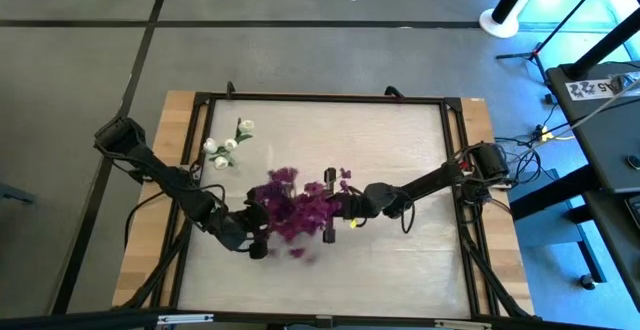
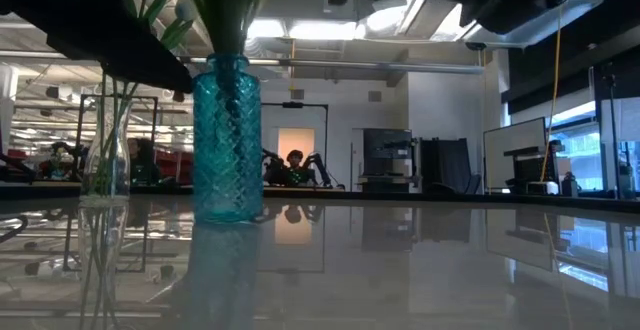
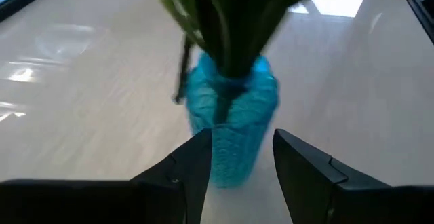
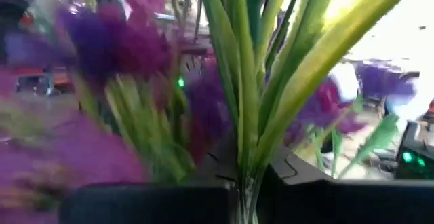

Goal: Sort flowers into vase by color
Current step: Put the violet flower into the transparent blue vase

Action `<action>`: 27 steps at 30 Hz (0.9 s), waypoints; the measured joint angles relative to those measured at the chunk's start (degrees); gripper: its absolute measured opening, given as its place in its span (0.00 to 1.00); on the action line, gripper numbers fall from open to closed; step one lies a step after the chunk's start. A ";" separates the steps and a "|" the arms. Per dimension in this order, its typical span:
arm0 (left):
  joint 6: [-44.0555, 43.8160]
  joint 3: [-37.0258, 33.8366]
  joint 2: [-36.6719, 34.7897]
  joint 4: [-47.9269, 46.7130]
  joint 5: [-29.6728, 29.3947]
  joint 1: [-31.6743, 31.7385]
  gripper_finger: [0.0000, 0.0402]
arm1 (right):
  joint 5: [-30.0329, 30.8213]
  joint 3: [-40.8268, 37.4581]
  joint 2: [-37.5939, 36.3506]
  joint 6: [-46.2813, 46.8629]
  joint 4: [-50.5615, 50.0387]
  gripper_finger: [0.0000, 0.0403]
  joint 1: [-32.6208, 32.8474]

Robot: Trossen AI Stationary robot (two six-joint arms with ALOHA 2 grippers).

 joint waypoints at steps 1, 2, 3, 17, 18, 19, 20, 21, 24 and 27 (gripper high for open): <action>0.03 0.01 -0.07 -0.10 -0.20 0.00 0.38 | 0.26 -0.02 0.00 0.16 -0.35 0.04 -0.02; 0.07 0.07 -0.07 -0.17 -0.26 0.00 0.38 | 0.59 0.00 -0.06 0.20 -0.20 0.04 0.00; 0.11 0.09 -0.07 -0.20 -0.29 0.00 0.38 | 0.69 0.02 -0.09 0.27 -0.01 0.04 0.25; -0.06 0.15 -0.82 0.28 -1.56 -0.25 0.38 | 5.22 -0.13 -1.61 -1.34 -1.50 0.04 1.09; -0.08 0.15 -1.33 0.24 -1.60 -0.45 0.38 | 5.81 -0.15 -2.64 -1.59 -2.32 0.04 1.10; -0.07 0.15 -2.06 0.09 -1.63 -0.74 0.38 | 6.48 -0.15 -3.77 -1.74 -3.65 0.04 1.12; -0.06 0.15 -2.94 -0.26 -1.64 -1.07 0.38 | 7.10 -0.15 -4.99 -1.81 -5.61 0.04 1.12; -0.08 0.16 -3.82 -0.36 -1.70 -1.38 0.38 | 7.27 -0.15 -6.05 -1.84 -7.82 0.04 1.12; -0.08 0.22 -6.39 -1.25 -2.50 -2.46 0.38 | 8.04 -0.19 -8.52 -1.66 -12.28 0.04 1.01; -0.20 0.22 -7.76 -1.32 -3.22 -3.92 0.38 | 9.64 -2.13 -10.44 -1.75 -9.46 0.04 1.01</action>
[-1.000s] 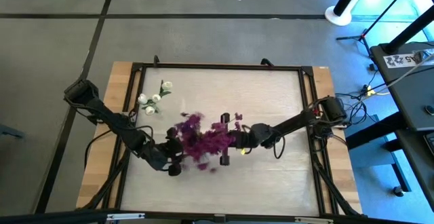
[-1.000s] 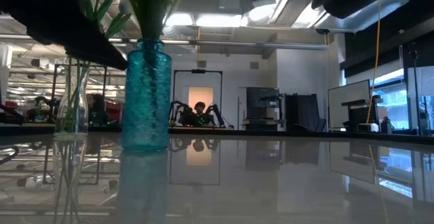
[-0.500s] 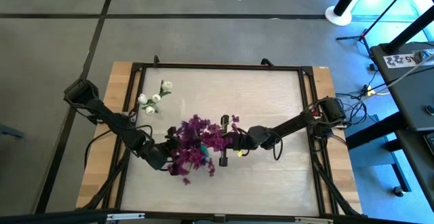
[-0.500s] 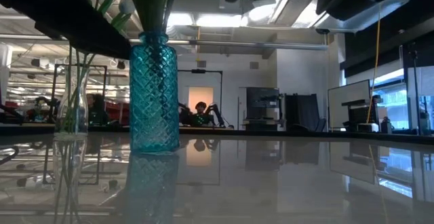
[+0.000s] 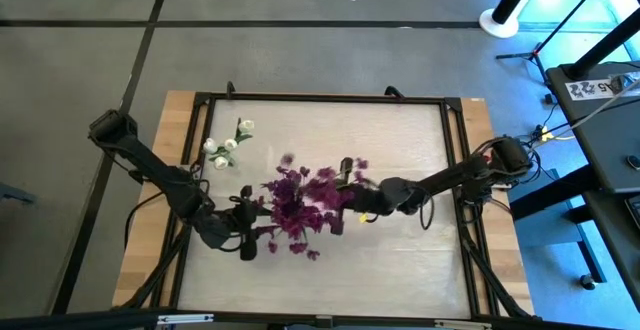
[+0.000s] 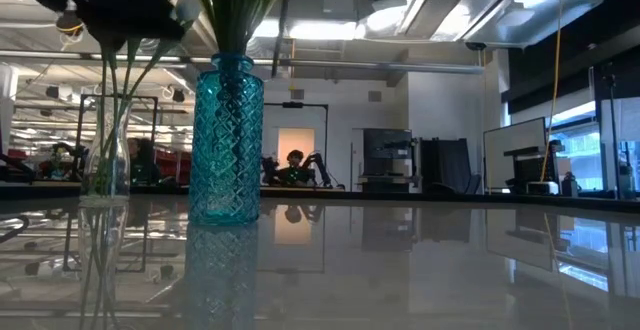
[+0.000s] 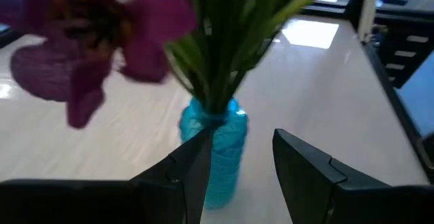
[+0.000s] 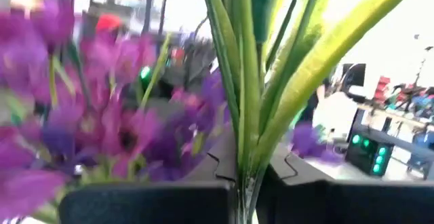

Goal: Sort flowers into vase by color
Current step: Put the violet flower into the transparent blue vase

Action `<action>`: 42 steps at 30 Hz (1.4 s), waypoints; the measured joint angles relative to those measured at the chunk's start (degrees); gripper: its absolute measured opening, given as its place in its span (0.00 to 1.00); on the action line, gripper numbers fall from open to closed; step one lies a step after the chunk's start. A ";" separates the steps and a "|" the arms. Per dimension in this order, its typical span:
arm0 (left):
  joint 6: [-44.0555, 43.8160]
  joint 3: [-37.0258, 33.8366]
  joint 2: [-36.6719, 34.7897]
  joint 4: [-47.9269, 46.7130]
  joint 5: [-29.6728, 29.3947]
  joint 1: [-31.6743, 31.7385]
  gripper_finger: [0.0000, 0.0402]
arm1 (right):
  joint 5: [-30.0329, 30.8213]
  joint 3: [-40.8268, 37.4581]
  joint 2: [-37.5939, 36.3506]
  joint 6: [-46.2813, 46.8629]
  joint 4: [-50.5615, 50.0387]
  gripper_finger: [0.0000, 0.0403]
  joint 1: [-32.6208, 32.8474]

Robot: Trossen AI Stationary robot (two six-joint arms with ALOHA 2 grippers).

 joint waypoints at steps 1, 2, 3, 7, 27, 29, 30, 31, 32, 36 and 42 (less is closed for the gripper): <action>-0.18 0.00 -0.14 0.06 -0.18 -0.65 0.38 | 0.01 -1.34 -0.85 -0.05 2.45 0.04 0.00; -0.35 0.00 -0.15 0.00 -0.44 -1.33 0.38 | 0.03 -3.09 -1.81 0.12 5.47 0.04 0.00; -0.63 0.00 -0.15 0.09 -0.95 -1.94 0.38 | 0.13 -4.98 -2.63 0.59 8.90 0.04 0.00; -1.35 0.00 1.31 1.96 -2.83 -2.81 0.38 | -1.08 -10.98 -3.59 6.52 18.79 0.04 0.00; -0.22 -0.02 7.34 7.60 6.05 8.13 0.48 | -6.68 -7.55 3.18 8.97 19.85 0.04 0.00; 0.57 -0.02 8.14 8.15 6.30 8.59 0.51 | -6.69 -7.55 3.18 8.97 19.91 0.04 0.00; 1.23 -0.02 8.50 8.70 6.42 8.78 0.53 | -6.75 -7.55 3.18 8.97 20.10 0.04 0.00; 1.83 -0.02 8.83 8.87 6.56 8.92 0.54 | -7.16 -7.55 3.18 8.97 20.26 0.04 0.00; 2.59 -0.02 9.31 9.38 6.75 9.02 0.55 | -7.36 -7.55 3.18 8.95 20.28 0.04 0.00; 4.95 -0.02 11.09 12.89 7.67 9.25 0.55 | -7.58 -7.53 3.32 8.97 20.45 0.04 0.00; 5.73 -0.02 12.02 14.83 7.82 10.47 0.52 | -8.12 -7.39 6.91 9.41 25.35 0.04 0.00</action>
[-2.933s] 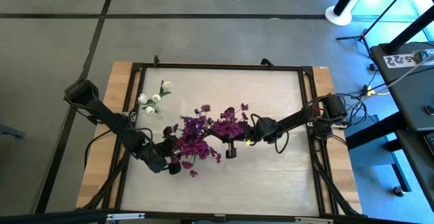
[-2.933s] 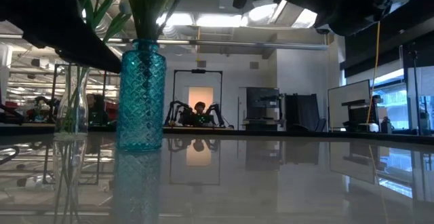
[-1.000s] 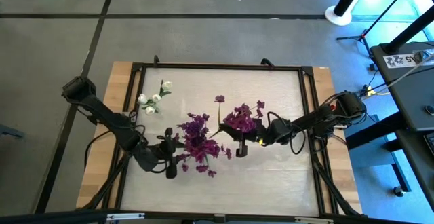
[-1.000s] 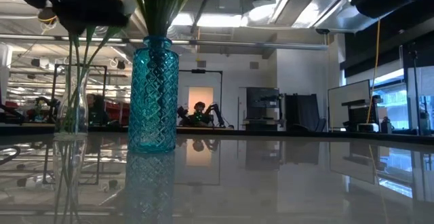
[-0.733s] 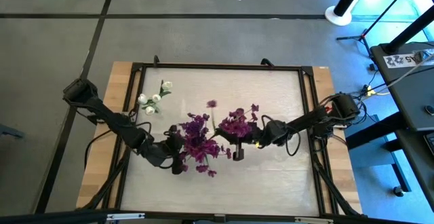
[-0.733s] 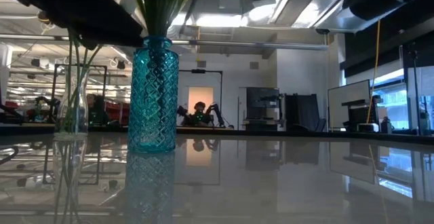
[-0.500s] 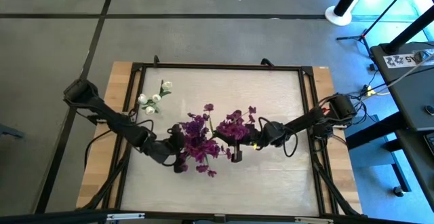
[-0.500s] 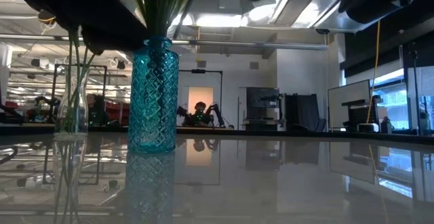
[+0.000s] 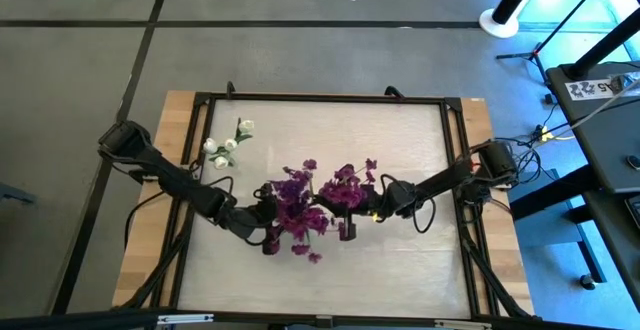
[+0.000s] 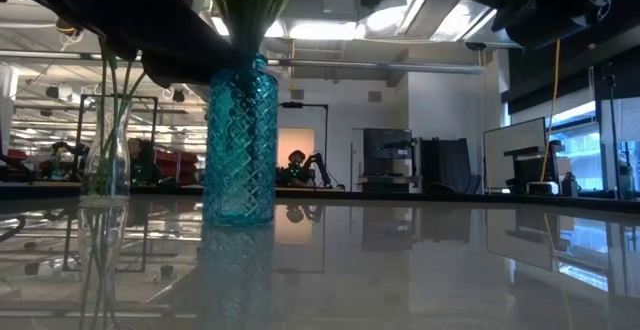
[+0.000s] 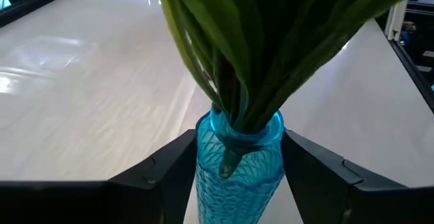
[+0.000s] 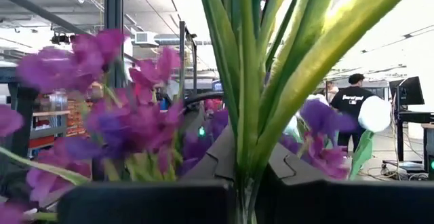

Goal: Sort flowers into vase by color
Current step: Put the violet flower into the transparent blue vase

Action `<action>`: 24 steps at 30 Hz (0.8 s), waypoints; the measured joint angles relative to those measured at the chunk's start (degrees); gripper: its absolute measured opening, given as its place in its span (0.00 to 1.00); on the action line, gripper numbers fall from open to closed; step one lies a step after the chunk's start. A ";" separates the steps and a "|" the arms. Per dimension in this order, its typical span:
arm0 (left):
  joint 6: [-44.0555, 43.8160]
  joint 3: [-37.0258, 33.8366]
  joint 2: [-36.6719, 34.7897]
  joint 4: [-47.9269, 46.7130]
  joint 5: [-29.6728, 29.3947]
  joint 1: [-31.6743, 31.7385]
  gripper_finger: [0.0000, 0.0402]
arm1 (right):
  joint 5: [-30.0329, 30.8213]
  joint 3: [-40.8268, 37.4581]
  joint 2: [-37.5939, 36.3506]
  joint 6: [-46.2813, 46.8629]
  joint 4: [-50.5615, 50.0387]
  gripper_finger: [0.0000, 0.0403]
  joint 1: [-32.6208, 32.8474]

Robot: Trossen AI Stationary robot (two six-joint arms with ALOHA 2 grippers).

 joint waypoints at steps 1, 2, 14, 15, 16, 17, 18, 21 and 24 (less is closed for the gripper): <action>0.00 0.00 0.00 0.00 -0.02 0.23 0.51 | 0.00 0.06 0.45 0.27 0.19 0.04 0.00; -0.01 0.02 0.00 0.02 0.03 0.44 0.50 | 0.04 0.11 0.80 0.48 0.21 0.04 0.00; 0.04 0.02 -0.04 -0.33 0.08 2.65 0.40 | 0.90 0.21 0.39 1.54 -4.38 0.04 0.00; 0.03 0.02 -0.04 -0.34 -0.01 2.82 0.40 | 1.14 0.56 0.07 1.57 -5.95 0.04 0.00; 0.13 0.02 -0.04 -0.35 -0.08 2.98 0.40 | 1.76 0.98 -0.30 1.56 -8.48 0.04 0.00; 0.32 0.00 -0.04 -0.33 -0.20 3.15 0.40 | 2.40 1.22 -0.46 1.56 -10.90 0.04 0.00; 0.43 0.00 -0.04 -0.31 -0.20 3.32 0.40 | 2.84 1.54 -0.35 1.50 -13.36 0.04 -0.03; 0.50 0.00 -0.04 -0.28 -0.08 3.61 0.39 | 3.19 3.26 -0.16 1.46 -18.95 0.04 -0.04; 0.59 0.00 -0.02 -0.26 -0.20 3.77 0.39 | 4.89 3.99 -0.34 1.48 -22.11 0.04 -0.02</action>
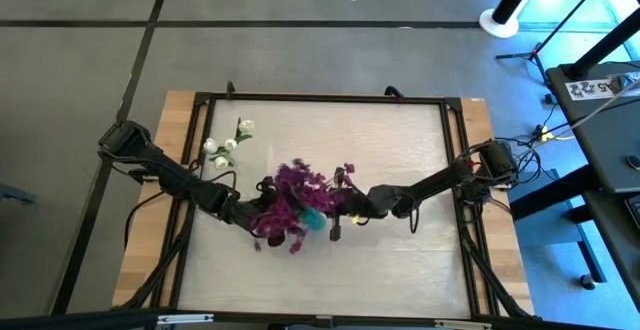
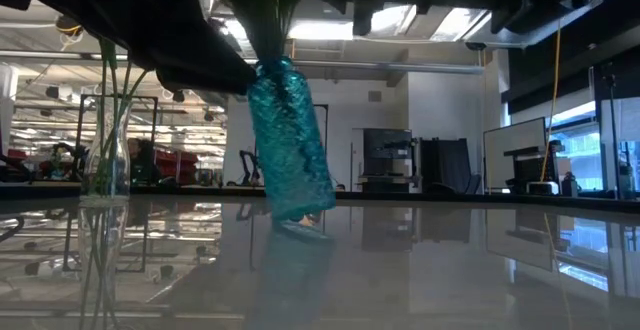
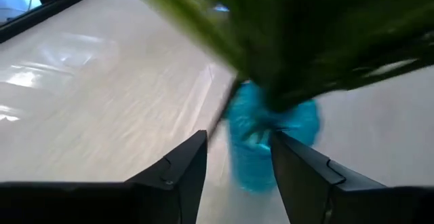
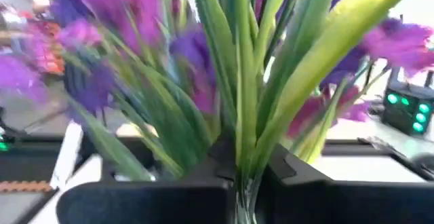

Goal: Sort flowers into vase by color
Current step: Put the violet flower into the transparent blue vase

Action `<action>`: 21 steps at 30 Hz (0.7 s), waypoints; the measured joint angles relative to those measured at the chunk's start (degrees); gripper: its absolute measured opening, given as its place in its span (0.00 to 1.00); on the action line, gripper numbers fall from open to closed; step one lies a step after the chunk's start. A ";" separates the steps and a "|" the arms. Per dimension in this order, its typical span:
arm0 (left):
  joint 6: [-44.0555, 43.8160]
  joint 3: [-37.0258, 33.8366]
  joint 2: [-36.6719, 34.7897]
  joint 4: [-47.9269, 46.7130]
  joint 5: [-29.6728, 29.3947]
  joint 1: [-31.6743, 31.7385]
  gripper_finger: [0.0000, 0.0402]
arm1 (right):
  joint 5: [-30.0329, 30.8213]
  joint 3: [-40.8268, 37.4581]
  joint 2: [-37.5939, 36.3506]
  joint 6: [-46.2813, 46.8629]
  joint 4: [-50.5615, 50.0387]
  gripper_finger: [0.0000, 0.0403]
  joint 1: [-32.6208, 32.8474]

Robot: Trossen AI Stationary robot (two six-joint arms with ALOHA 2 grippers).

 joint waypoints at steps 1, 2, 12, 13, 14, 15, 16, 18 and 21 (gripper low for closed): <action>0.04 0.00 0.02 0.02 -0.11 0.02 0.39 | 0.21 -0.02 0.02 0.05 -0.85 0.04 -0.02; 0.04 0.00 0.02 0.02 -0.11 0.02 0.39 | 0.21 -0.02 0.02 0.04 -1.34 0.04 -0.02; 3.49 0.20 -0.27 5.99 0.26 -0.28 0.39 | 2.46 -0.04 0.02 -4.84 0.16 0.04 1.83; 4.19 0.55 -0.28 6.00 0.48 -0.29 0.39 | 3.05 -0.04 0.02 -5.65 0.80 0.04 2.05; 4.59 1.01 -0.28 5.99 0.76 -0.29 0.39 | 3.39 -0.04 -0.05 -6.17 1.14 0.04 2.26; 5.03 1.47 -0.28 5.96 0.79 -0.29 0.39 | 3.62 -0.04 -0.21 -6.44 1.13 0.04 2.73; 5.66 1.97 -0.28 5.94 0.79 -0.29 0.39 | 3.68 -0.04 -0.42 -6.83 1.11 0.04 2.89; 6.51 2.85 -0.28 5.93 0.90 -0.29 0.39 | 4.38 -0.04 -0.99 -7.93 1.14 0.04 3.38; 7.37 3.66 -0.28 5.82 0.90 -0.28 0.39 | 7.24 -0.04 -2.36 -9.74 1.07 0.04 4.60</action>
